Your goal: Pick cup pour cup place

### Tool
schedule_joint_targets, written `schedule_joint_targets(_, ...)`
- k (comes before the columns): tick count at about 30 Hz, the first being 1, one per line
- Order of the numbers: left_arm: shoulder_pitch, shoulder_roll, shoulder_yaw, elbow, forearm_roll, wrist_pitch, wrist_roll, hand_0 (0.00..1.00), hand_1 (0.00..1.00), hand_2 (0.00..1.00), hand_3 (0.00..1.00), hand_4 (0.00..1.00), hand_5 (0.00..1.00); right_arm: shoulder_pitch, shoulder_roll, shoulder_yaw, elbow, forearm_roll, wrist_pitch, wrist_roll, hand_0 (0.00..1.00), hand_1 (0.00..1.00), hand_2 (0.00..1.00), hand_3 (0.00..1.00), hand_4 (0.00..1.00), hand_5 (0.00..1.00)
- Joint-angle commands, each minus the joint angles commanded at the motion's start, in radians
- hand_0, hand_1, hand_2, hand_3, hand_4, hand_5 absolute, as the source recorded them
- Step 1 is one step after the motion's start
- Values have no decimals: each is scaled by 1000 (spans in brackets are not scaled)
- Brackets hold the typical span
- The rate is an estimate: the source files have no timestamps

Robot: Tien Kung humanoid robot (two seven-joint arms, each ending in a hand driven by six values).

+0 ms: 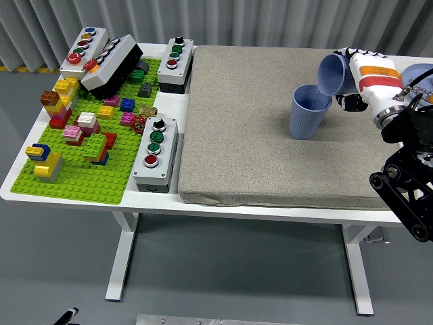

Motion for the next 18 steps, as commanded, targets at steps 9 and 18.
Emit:
schedule_joint_targets(9, -5, 2, -4, 0, -1, 1, -2, 870, 834, 898, 793, 651, 998, 105, -88, -155, 11, -5, 41, -25, 790, 638, 530, 636, 692, 12)
schedule_joint_targets(18, -6, 3, -4, 0, -2, 1, -2, 871, 834, 898, 795, 652, 998, 113, -95, -170, 8, 4, 45, -25, 790, 639, 531, 636, 693, 11)
